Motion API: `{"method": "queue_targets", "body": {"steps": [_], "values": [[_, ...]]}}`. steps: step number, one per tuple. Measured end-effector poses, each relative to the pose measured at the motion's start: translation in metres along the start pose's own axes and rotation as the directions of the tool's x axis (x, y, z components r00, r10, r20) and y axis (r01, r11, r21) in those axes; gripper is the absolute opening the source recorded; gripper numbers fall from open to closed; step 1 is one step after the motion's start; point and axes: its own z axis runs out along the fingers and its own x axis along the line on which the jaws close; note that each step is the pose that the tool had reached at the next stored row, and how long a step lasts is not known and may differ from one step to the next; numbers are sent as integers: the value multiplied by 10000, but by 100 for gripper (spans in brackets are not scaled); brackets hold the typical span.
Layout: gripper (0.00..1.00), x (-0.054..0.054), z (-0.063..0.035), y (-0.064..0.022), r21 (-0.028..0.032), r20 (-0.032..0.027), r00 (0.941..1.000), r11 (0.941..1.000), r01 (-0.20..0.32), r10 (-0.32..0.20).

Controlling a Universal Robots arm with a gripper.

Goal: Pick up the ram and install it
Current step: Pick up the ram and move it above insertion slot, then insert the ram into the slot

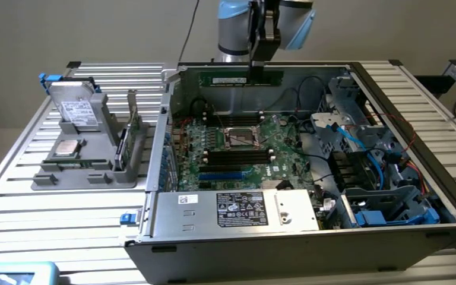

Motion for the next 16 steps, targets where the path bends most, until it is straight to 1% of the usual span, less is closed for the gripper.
{"method": "queue_targets", "body": {"steps": [4, 8, 16], "values": [[12, -86, 21, -25, 0, -1, 10000, 10000, 5, -5], [12, -145, 43, -36, 0, -2, 10000, 10000, 14, -14], [12, -178, 106, -37, 0, -3, 9999, 9999, 111, -111]]}}
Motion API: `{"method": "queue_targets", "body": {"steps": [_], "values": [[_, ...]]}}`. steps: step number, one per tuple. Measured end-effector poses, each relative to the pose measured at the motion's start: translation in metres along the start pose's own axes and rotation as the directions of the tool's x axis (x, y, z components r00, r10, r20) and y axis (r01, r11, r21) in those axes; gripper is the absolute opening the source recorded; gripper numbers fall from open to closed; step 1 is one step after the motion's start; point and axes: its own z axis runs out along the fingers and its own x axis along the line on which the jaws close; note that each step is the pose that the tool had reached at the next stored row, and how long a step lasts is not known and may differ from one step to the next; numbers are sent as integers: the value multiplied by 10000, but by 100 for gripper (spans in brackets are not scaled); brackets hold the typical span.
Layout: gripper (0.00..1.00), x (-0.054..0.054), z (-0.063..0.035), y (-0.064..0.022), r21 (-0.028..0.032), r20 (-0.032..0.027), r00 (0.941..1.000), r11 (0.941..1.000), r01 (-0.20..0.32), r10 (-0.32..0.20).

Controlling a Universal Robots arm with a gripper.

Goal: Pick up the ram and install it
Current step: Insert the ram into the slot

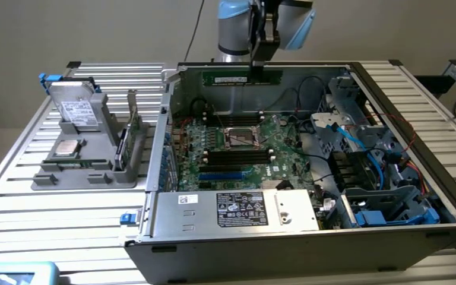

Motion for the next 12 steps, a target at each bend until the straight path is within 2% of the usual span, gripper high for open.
{"method": "queue_targets", "body": {"steps": [5, 12], "values": [[12, -6, 42, -1, 0, -4, 10000, 10000, 53, -53], [12, -7, 163, -3, 2, -3, 10000, 10000, 66, -66]]}}
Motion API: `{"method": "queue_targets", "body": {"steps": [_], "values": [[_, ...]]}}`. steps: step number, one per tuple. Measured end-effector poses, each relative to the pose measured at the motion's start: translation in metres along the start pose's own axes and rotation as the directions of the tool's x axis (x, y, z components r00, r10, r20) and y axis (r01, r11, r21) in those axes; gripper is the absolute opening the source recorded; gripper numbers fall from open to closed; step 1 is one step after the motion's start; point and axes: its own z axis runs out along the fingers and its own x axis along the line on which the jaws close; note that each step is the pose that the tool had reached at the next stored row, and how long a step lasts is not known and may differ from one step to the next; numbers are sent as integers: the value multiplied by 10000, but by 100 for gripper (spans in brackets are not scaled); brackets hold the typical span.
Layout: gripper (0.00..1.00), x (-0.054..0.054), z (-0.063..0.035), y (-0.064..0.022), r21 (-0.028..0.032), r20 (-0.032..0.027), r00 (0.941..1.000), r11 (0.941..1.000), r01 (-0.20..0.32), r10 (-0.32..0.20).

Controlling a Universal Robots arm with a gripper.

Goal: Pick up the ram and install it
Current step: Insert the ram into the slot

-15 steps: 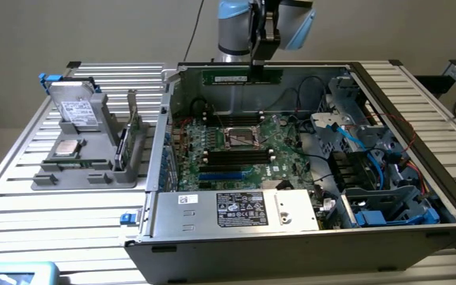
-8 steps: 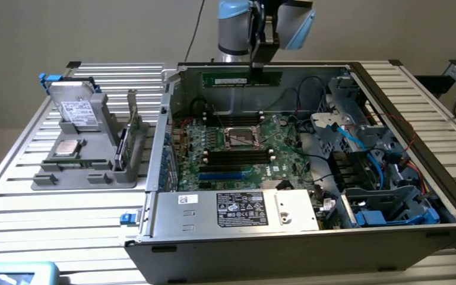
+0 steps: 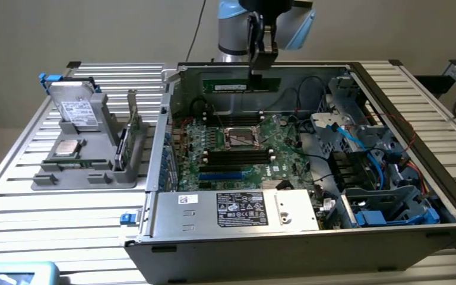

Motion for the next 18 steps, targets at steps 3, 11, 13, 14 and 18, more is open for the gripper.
{"method": "queue_targets", "body": {"steps": [3, 11, 13, 14, 18], "values": [[12, -2, 53, -2, 1, -14, 10000, 10000, 0, 0], [12, -41, 153, -3, 5, -279, 9996, 10000, -6, 6], [12, -41, 189, -3, 3, -266, 9996, 10000, -6, 6], [12, -41, 206, -4, 3, -265, 9996, 10000, -6, 6], [12, -42, 280, -7, 2, -265, 9996, 10000, -6, 6]]}}
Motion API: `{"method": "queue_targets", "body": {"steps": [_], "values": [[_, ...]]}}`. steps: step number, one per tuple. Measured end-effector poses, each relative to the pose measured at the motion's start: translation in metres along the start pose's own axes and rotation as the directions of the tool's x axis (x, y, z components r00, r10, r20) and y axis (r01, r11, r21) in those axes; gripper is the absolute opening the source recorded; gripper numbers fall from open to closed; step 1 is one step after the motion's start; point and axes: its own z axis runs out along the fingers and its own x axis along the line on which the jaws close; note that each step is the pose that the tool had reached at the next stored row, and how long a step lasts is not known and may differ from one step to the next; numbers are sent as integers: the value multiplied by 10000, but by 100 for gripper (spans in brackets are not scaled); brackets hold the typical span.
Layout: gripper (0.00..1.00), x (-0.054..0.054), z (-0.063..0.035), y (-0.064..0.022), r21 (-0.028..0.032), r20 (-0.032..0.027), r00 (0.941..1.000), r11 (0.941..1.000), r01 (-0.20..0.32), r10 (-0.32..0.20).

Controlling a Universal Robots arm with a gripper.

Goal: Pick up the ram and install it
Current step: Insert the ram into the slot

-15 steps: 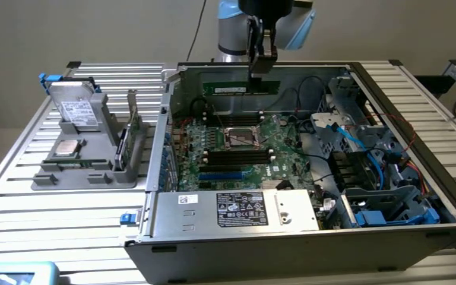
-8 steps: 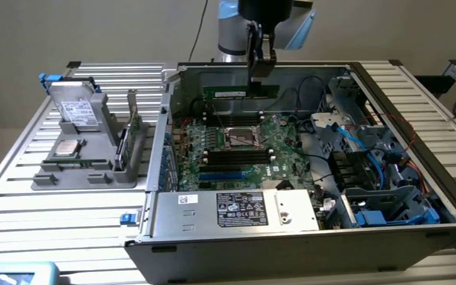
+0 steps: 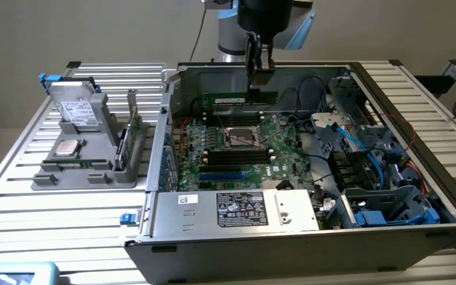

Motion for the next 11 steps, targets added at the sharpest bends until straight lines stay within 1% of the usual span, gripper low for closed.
{"method": "queue_targets", "body": {"steps": [11], "values": [[12, -7, 199, -23, 0, 0, 10000, 10000, -14, 14]]}}
